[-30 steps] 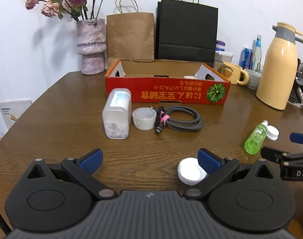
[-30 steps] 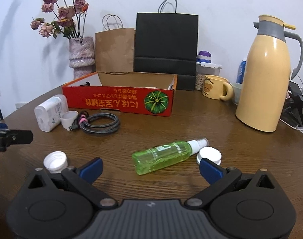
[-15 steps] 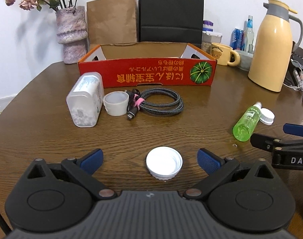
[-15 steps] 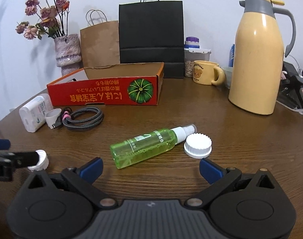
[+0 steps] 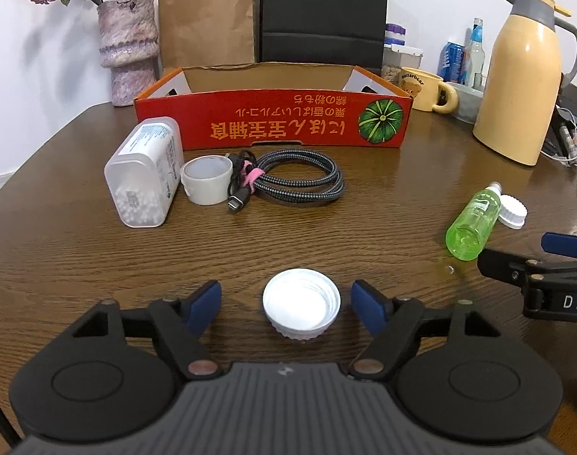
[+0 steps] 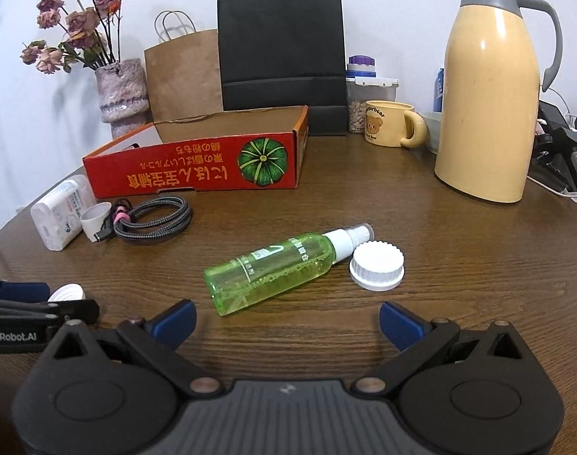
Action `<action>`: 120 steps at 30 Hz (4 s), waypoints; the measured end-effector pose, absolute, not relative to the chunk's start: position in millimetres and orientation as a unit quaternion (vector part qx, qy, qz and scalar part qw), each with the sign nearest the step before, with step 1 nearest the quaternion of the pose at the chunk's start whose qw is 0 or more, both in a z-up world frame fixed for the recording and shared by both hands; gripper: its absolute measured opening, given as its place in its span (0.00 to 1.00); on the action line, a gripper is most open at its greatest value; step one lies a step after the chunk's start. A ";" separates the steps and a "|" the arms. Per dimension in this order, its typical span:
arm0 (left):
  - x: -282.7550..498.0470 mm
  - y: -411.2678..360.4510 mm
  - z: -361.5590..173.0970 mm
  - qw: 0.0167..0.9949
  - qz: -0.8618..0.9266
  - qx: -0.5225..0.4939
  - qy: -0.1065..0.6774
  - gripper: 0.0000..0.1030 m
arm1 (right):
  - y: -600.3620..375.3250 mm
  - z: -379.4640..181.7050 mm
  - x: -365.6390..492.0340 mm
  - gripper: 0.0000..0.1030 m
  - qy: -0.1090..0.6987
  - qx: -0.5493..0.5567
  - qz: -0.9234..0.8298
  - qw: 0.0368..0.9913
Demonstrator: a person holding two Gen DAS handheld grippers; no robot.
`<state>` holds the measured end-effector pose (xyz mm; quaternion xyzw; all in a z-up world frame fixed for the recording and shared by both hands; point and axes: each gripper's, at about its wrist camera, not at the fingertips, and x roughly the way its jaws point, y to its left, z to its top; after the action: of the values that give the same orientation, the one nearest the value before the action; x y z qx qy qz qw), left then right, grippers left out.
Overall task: Organize rigid objects
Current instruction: 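Lower the left gripper onto the white round lid and close, then grasp the white ridged cap with the right gripper while left holds the lid, then carry the white lid and ridged cap over the cardboard box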
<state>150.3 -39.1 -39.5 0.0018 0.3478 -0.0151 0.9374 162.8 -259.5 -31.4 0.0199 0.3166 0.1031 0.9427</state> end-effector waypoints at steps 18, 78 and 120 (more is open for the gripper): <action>149.4 -38.0 -39.0 0.939 -0.007 -0.001 0.343 0.67 | -260.1 -32.8 165.5 1.00 0.324 0.018 0.098 0.941; 141.9 1.5 -15.4 0.956 0.030 -0.032 0.291 0.40 | -307.6 -37.5 221.2 0.69 0.337 -0.033 0.143 0.930; 151.2 23.9 8.8 0.963 0.022 -0.052 0.263 0.40 | -240.2 3.6 199.5 0.38 0.228 0.003 0.267 0.936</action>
<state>151.2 23.9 8.8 -0.0521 0.2630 0.0219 0.9631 199.5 -240.2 3.6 0.0034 0.2285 0.2669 0.9362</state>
